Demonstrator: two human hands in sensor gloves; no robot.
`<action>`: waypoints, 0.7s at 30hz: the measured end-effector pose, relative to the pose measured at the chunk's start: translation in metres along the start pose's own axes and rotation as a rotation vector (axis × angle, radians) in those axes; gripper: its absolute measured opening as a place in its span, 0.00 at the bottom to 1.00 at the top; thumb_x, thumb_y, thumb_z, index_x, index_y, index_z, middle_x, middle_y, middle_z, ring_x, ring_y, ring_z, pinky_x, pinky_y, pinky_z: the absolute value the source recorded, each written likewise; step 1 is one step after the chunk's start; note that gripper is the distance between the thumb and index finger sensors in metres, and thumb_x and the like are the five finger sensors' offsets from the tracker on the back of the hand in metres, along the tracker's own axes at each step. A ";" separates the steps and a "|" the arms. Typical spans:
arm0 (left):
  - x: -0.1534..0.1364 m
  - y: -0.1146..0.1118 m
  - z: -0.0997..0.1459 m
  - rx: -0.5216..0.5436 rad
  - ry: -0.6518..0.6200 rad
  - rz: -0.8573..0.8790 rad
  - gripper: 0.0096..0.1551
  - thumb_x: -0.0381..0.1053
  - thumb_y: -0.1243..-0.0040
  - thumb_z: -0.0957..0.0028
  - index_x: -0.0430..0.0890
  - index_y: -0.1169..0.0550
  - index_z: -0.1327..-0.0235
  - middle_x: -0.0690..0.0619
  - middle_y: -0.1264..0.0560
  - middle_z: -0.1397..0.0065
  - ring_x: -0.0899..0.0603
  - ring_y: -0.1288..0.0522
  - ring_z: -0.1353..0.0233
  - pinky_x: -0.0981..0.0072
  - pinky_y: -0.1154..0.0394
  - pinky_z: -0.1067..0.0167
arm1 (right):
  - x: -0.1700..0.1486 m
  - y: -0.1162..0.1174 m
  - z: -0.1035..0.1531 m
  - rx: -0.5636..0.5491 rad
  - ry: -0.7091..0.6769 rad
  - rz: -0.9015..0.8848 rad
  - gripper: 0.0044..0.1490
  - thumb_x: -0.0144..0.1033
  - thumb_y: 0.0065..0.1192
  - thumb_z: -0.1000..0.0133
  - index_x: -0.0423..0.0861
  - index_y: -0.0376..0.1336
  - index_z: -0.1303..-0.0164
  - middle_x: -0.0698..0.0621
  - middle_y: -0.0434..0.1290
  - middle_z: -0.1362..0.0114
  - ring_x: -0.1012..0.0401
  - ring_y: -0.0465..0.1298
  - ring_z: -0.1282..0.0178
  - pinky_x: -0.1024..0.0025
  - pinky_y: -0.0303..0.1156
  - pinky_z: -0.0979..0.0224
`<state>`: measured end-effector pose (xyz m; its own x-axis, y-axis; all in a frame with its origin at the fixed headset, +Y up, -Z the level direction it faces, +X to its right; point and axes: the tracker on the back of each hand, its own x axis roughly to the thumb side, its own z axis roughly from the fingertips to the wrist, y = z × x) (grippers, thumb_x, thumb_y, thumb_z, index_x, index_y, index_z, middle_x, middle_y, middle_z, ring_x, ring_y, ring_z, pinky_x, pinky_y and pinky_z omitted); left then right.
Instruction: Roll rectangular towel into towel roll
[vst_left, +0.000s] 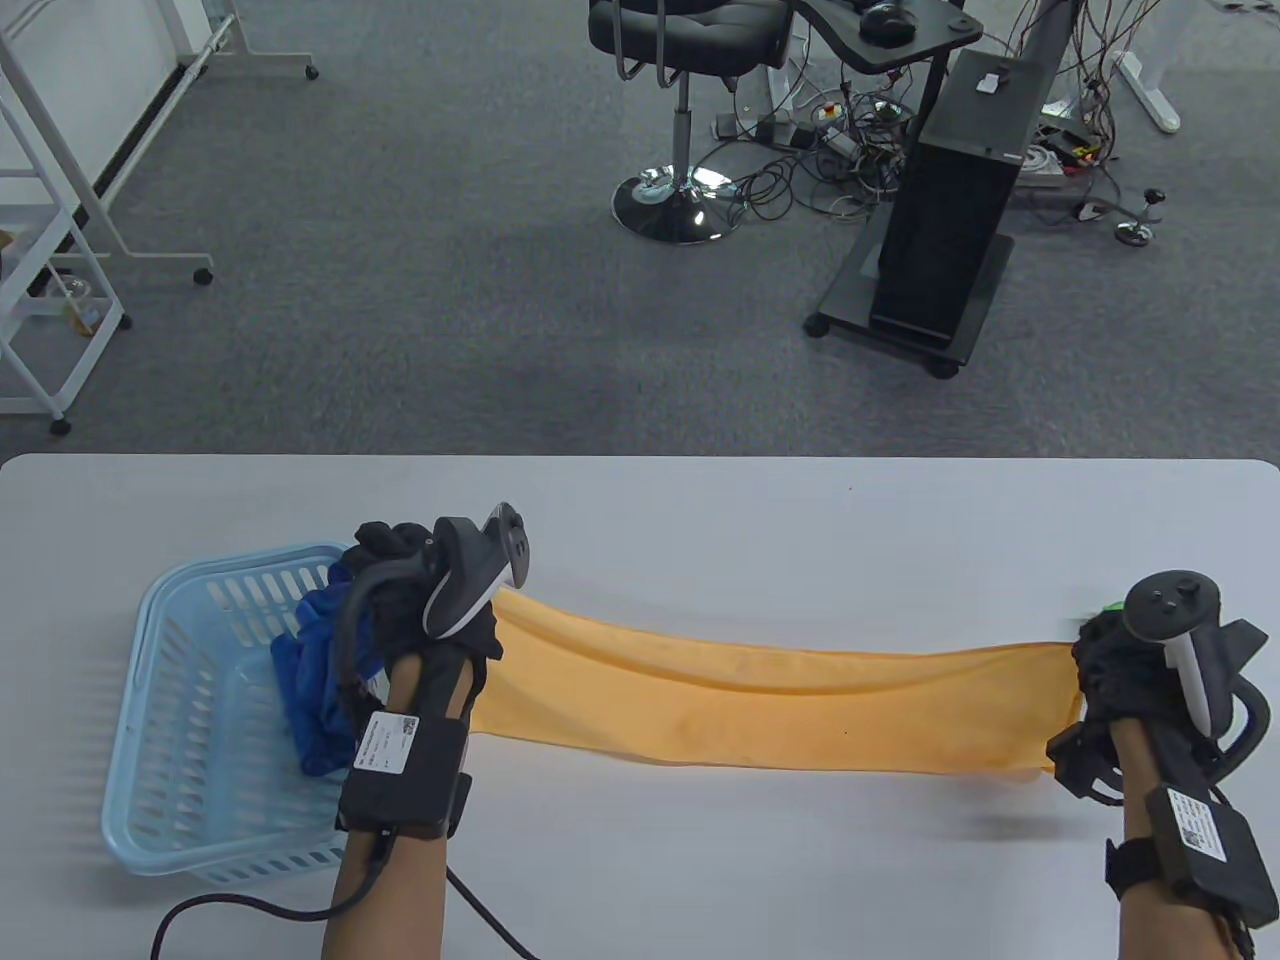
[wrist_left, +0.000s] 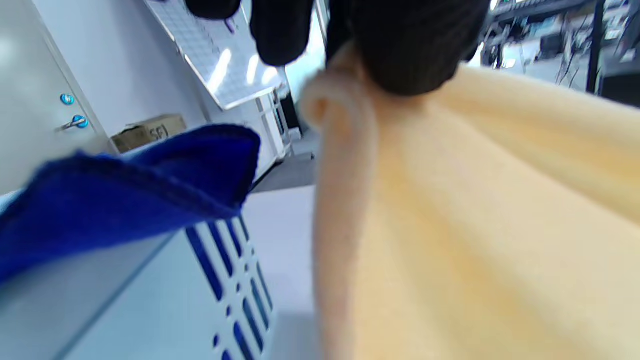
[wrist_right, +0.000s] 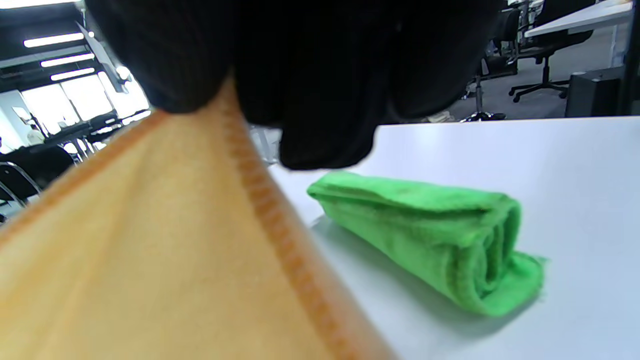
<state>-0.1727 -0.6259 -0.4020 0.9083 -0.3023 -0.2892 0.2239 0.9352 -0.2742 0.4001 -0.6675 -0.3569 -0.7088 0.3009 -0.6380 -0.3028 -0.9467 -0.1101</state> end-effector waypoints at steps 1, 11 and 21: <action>0.002 0.000 -0.002 -0.012 0.002 -0.019 0.31 0.55 0.35 0.55 0.60 0.22 0.34 0.43 0.43 0.15 0.31 0.53 0.19 0.33 0.52 0.26 | 0.001 0.002 -0.001 0.009 0.016 0.002 0.33 0.40 0.67 0.61 0.50 0.70 0.43 0.49 0.75 0.43 0.55 0.82 0.49 0.49 0.72 0.35; 0.020 0.024 0.014 0.064 -0.114 -0.102 0.23 0.57 0.33 0.60 0.63 0.18 0.49 0.46 0.47 0.15 0.31 0.56 0.17 0.31 0.54 0.26 | 0.026 -0.008 0.017 0.063 -0.053 -0.015 0.44 0.47 0.66 0.61 0.48 0.62 0.31 0.44 0.62 0.27 0.48 0.70 0.29 0.42 0.62 0.27; 0.101 -0.012 0.085 0.100 -0.461 0.308 0.28 0.59 0.39 0.57 0.59 0.20 0.41 0.45 0.21 0.36 0.35 0.29 0.32 0.34 0.38 0.33 | 0.110 0.055 0.064 0.255 -0.347 0.050 0.41 0.46 0.66 0.60 0.52 0.65 0.33 0.46 0.60 0.25 0.49 0.66 0.26 0.42 0.58 0.24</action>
<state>-0.0536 -0.6525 -0.3500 0.9924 0.0788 0.0947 -0.0645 0.9872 -0.1459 0.2648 -0.6795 -0.3845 -0.8857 0.3173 -0.3388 -0.3793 -0.9154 0.1344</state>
